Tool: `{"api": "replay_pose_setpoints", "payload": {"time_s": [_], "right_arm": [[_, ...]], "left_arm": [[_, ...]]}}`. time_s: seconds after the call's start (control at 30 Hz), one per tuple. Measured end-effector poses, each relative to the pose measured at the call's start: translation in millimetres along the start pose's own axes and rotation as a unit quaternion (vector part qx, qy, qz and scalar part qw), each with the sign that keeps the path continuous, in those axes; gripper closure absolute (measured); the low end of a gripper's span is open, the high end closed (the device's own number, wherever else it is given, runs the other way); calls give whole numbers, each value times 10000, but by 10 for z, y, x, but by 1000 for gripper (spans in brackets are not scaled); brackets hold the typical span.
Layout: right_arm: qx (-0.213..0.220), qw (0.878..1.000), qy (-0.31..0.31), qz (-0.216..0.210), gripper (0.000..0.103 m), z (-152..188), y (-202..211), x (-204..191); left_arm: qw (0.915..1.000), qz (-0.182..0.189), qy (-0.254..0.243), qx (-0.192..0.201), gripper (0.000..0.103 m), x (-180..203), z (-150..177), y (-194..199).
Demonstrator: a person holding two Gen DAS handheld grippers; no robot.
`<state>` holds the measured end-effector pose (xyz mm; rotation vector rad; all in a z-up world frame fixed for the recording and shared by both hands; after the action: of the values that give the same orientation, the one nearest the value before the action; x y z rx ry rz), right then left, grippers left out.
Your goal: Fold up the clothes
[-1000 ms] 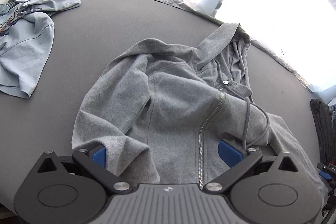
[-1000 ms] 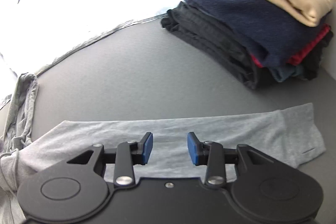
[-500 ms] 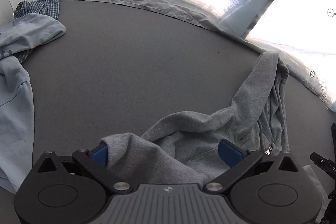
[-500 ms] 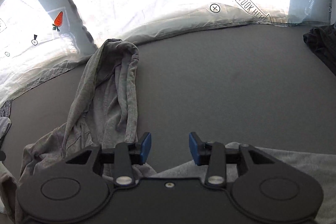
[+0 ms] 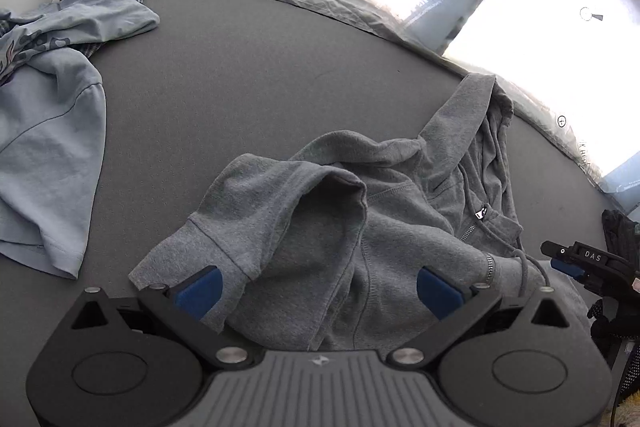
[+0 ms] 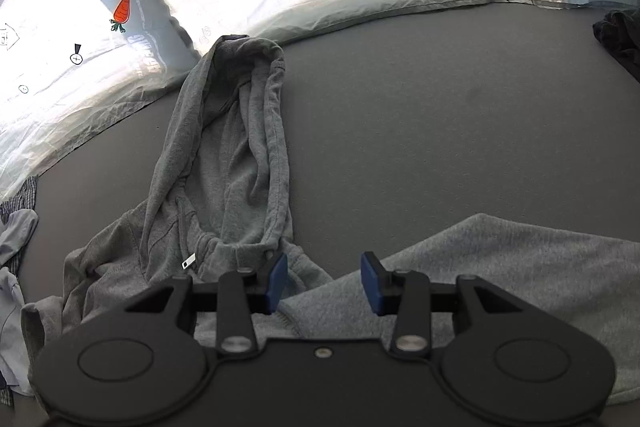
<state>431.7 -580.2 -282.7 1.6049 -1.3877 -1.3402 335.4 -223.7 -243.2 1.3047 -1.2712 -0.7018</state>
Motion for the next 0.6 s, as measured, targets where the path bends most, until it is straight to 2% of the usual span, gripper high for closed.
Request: {"api": "replay_pose_setpoints", "payload": {"time_s": [0.1,0.27,0.43,0.6], "right_arm": [[100,9999,36,-135,62,11,91,12],[182,9990,230,-343,62,-49,93,-37],[85,9980,510,-353,62,-269,-161,-182],[15,9968,756,-245,62,-560,-490,-311]], "left_arm": [[9997,124,-37,218,1,250,-48,24],[9977,109,-547,380,2,681,-321,-131],[9909,-134,-1274,408,6,1118,-784,-566],[9820,-234,-1856,256,8,1541,-1341,-1237]]}}
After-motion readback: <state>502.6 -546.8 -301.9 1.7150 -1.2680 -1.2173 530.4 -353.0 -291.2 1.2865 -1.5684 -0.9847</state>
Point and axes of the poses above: each gripper's, at about its wrist camera, not at the fingertips, and y roughly against the way its jaws point, x to its right, z to its underside, the point moved 7 cm from there along -y, roughly the way its jaws point, and after that the axes turned 15 degrees about -x, right-handed, at the moved point
